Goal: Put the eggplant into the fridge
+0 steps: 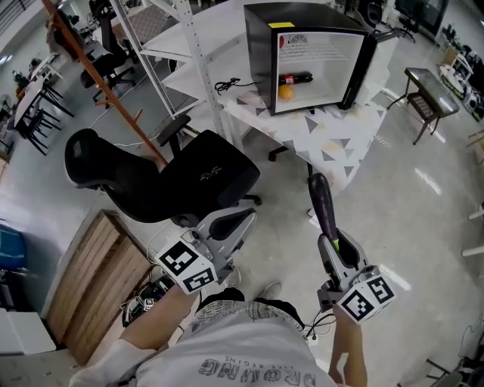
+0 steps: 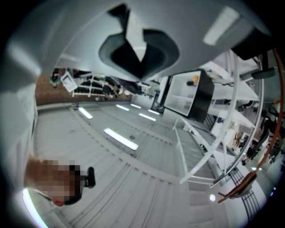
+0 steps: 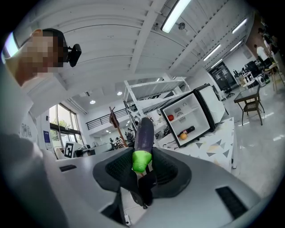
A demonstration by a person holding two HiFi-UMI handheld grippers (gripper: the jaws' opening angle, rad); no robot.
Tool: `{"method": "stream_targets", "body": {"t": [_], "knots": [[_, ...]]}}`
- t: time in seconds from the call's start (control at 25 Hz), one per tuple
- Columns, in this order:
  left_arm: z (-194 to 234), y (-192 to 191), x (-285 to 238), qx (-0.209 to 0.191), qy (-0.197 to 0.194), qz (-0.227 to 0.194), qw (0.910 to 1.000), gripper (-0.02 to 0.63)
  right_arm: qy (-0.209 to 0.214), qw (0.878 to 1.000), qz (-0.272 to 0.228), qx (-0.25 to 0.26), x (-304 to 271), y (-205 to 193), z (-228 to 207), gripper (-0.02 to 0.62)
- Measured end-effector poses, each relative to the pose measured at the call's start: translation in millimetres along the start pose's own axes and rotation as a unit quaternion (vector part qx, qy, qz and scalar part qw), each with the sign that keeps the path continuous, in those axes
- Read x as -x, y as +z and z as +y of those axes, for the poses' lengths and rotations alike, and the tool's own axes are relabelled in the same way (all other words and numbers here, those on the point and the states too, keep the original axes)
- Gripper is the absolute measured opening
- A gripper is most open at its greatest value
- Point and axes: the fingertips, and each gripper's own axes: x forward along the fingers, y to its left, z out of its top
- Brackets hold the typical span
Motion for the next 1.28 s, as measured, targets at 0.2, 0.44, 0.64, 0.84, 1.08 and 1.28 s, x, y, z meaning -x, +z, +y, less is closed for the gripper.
{"method": "stream_targets", "body": {"t": [0.2,0.44,0.64,0.84,1.08,1.28], "knots": [[-16,-7,-13,-0.004,0.007,-0.001,1.0,0.008,0.007,1.0,0.001,0.002,14,5,-16,0.124],[-25,-10,-28,-0.006,0.013,-0.003,0.9999,0.008,0.013,1.0,0.001,-0.001,23,9,-31,0.124],[-29,-13,-37,-0.008,0.014,-0.002,0.9999,0.008,0.014,1.0,0.002,-0.003,27,10,-42,0.124],[-30,-13,-47,-0.009,0.016,-0.005,0.9998,0.008,0.012,1.0,0.003,-0.006,30,12,-54,0.123],[-27,-16,-62,-0.008,0.014,-0.007,0.9998,0.008,0.009,1.0,0.0,-0.006,28,18,-69,0.123],[-18,-20,-76,-0.003,0.01,-0.008,0.9999,0.008,0.005,1.0,0.002,-0.005,22,20,-83,0.123]]}}
